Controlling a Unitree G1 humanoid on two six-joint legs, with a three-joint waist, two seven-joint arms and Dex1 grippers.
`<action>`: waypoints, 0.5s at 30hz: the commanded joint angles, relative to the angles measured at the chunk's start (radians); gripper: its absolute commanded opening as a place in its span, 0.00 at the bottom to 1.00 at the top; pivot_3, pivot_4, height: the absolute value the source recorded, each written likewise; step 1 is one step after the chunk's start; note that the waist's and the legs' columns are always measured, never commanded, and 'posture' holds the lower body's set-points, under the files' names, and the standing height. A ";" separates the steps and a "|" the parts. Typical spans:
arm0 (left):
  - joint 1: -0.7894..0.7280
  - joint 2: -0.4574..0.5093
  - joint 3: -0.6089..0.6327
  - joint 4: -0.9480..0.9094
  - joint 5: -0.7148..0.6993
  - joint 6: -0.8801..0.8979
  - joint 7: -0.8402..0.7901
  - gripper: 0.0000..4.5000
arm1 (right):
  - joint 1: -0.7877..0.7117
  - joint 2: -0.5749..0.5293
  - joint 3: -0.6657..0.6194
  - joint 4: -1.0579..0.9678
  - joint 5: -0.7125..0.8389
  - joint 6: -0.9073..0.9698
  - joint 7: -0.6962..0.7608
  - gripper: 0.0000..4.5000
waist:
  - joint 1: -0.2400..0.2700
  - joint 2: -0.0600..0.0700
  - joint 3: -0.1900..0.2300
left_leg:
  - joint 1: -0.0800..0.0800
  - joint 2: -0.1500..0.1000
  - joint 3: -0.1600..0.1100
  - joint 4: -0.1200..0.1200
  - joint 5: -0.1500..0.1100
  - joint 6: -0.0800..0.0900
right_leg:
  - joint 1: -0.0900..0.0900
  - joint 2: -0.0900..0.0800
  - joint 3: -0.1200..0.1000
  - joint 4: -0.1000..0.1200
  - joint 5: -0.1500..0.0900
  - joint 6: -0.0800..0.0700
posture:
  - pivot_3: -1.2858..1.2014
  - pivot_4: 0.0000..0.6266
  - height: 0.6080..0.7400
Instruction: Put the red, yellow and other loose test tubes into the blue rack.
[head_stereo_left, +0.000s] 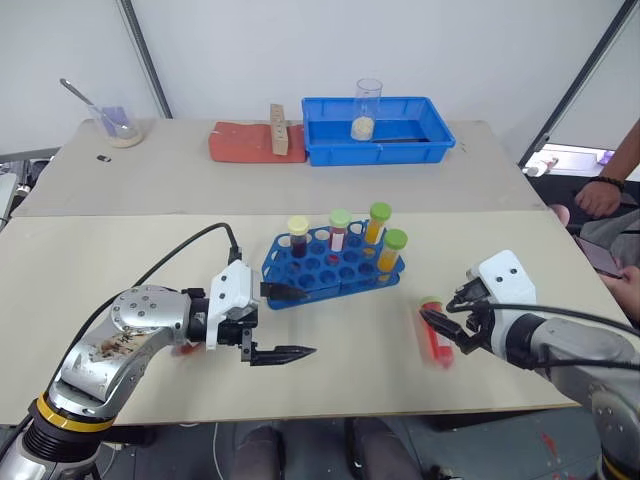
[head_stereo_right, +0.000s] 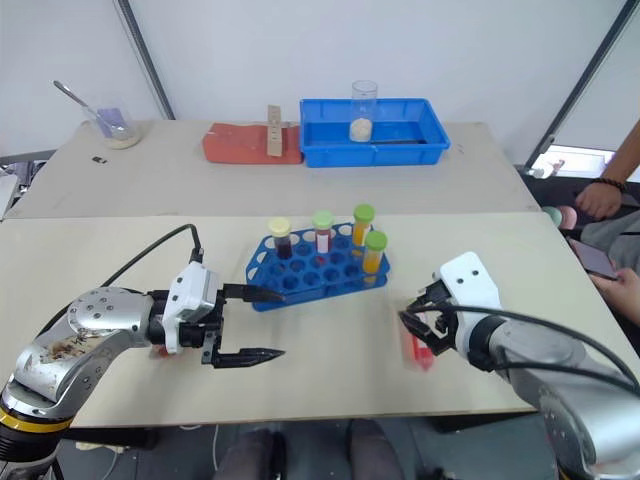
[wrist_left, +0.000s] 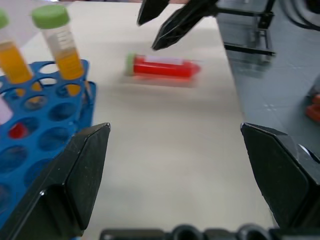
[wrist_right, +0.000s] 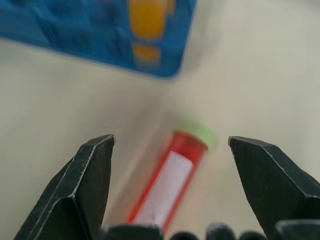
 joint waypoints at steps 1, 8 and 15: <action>0.004 -0.008 -0.014 -0.027 0.001 -0.043 -0.029 1.00 | -0.038 -0.034 0.018 0.095 0.062 0.041 -0.056 0.90 | 0.002 0.000 0.000 | -0.001 0.000 0.000 0.000 0.000 0.001 | 0.000 0.000 0.000 0.000 -0.001 0.000 | 0.52 0.24 1.00; 0.018 -0.032 -0.043 -0.040 0.018 -0.075 -0.029 1.00 | -0.156 -0.092 0.120 0.306 0.213 0.041 -0.160 0.90 | -0.007 0.000 0.000 | -0.002 -0.001 0.000 0.001 -0.001 0.003 | 0.000 -0.001 0.001 -0.002 0.000 0.003 | 0.52 0.24 1.00; 0.056 -0.045 -0.046 -0.062 0.032 -0.084 -0.002 1.00 | -0.275 -0.136 0.245 0.534 0.404 0.041 -0.266 0.90 | -0.008 0.000 0.000 | -0.001 -0.001 0.000 0.001 -0.001 0.003 | 0.000 -0.001 0.001 -0.001 0.000 0.003 | 0.52 0.24 1.00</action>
